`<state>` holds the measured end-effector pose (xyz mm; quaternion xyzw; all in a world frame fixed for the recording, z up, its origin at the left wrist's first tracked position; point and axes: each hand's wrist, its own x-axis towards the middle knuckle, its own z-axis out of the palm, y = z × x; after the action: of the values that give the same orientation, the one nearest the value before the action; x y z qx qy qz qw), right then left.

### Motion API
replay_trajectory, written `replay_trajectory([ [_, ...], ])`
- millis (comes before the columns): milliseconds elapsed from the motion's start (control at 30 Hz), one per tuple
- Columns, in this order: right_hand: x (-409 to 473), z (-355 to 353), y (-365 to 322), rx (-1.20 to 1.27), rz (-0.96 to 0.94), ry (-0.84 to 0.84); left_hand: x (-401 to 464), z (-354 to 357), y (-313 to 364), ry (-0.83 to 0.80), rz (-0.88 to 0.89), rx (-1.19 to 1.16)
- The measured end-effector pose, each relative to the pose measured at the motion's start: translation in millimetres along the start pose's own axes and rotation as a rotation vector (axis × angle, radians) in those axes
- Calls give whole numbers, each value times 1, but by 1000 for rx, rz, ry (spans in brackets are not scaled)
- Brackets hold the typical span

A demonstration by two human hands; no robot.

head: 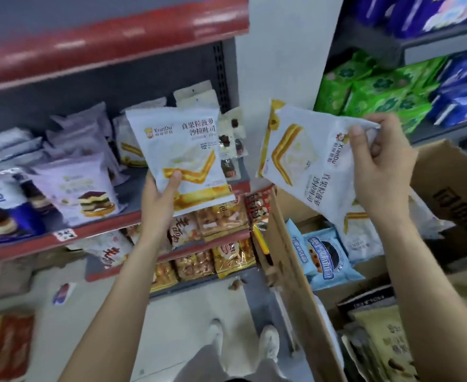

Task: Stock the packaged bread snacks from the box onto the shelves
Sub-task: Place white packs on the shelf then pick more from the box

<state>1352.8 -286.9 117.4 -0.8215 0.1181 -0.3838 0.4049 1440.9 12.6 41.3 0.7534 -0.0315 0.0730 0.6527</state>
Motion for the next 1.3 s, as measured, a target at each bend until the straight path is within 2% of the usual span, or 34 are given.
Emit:
replay_trajectory([
  [133,-5,61,-36,22,-50,-134,15,-65,-29,80,-43,91],
  [300,-21,132,-69,-60,-126,-290,54,-102,-67,48,-113,186],
  [400,-29,162,-79,-106,-144,-343,81,-102,-86,28,-121,271],
  [600,-33,199,-83,-185,-159,-386,136,-81,-111,60,-79,247],
  [833,-33,228,-81,-242,-189,-406,178,-77,-137,161,-160,462],
  [967,-29,246,-80,-243,-203,-432,177,-74,-122,102,-166,625],
  [1000,-27,250,-79,-229,-205,-446,172,-71,-113,91,-135,600],
  [1067,-21,259,-77,-199,-185,-471,154,-68,-93,52,-67,402],
  [1167,-11,271,-75,-178,-78,-474,111,-76,-78,-139,34,184],
  [1300,-6,289,-74,25,263,-595,68,-95,-71,-493,252,335],
])
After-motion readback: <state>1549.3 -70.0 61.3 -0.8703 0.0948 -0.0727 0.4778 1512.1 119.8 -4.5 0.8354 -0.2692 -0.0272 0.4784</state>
